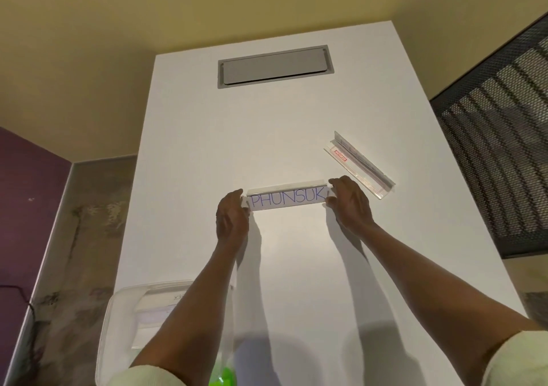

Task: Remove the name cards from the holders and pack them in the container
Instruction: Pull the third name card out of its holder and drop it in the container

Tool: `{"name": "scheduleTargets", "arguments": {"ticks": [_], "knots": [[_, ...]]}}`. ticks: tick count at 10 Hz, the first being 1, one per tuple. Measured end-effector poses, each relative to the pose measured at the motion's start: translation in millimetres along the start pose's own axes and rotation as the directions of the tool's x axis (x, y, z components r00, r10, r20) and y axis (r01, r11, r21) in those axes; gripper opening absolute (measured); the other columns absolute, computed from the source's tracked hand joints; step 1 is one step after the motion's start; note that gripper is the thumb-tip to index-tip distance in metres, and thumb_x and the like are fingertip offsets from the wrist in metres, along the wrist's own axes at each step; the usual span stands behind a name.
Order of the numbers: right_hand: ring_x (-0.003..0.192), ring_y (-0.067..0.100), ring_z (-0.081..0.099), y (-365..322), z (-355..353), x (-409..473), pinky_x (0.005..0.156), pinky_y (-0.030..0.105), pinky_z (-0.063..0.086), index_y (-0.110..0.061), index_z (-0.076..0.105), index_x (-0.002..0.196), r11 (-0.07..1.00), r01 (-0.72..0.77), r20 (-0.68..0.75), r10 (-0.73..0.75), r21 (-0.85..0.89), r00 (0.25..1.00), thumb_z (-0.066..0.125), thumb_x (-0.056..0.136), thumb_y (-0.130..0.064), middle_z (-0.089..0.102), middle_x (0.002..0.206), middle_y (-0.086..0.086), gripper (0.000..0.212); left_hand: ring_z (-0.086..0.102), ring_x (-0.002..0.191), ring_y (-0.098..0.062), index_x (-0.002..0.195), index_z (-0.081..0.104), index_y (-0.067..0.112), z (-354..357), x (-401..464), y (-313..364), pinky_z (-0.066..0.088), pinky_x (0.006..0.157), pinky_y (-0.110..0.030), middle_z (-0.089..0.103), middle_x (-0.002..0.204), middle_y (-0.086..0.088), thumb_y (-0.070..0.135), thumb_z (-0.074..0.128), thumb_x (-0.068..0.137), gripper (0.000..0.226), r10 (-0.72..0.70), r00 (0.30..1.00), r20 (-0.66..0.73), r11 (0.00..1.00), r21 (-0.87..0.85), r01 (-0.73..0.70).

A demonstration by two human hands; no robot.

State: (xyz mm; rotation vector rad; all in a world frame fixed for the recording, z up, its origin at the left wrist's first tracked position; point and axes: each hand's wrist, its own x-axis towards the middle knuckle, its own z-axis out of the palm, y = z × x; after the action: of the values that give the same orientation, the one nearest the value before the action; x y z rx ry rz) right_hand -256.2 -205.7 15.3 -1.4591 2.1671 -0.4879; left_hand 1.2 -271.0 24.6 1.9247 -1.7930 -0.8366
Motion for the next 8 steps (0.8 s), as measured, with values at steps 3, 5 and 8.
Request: {"name": "scheduleTargets", "arguments": {"ticks": [3,5,8], "knots": [[0.110,0.031,0.052,2.6,-14.6,23.1,0.080,0.037,0.043,-0.007,0.053,0.128,0.894,0.321,0.074,-0.314,-0.312,0.946,0.072,0.077,-0.005,0.061,0.126,0.006,0.055,0.061,0.113,-0.022,0.135,0.054,0.005,-21.5,29.4,9.8,0.046,0.099,-0.030,0.062,0.127,-0.010,0.014,0.055,0.095,0.041,0.389,0.894,0.222,0.880,0.197,-0.432],[0.106,0.028,0.052,4.2,-10.0,43.2,0.072,0.034,0.035,-0.012,0.056,0.125,0.822,0.408,0.209,-0.352,-0.397,0.912,0.068,0.076,-0.014,0.066,0.118,-0.001,0.051,0.057,0.107,-0.032,0.127,0.058,0.005,-26.6,39.2,27.0,0.048,0.090,-0.040,0.067,0.113,-0.018,0.003,0.051,0.089,0.039,0.254,0.889,0.381,0.874,0.303,-0.380],[0.111,0.032,0.051,9.2,0.5,51.3,0.081,0.040,0.042,-0.009,0.057,0.127,0.810,0.450,0.255,-0.376,-0.376,0.891,0.058,0.090,-0.015,0.067,0.117,0.009,0.037,0.056,0.074,-0.010,0.118,0.067,0.007,-21.2,49.7,21.9,0.045,0.066,-0.022,0.069,0.110,-0.014,0.017,0.047,0.098,0.030,0.168,0.891,0.421,0.906,0.290,-0.308]]}}
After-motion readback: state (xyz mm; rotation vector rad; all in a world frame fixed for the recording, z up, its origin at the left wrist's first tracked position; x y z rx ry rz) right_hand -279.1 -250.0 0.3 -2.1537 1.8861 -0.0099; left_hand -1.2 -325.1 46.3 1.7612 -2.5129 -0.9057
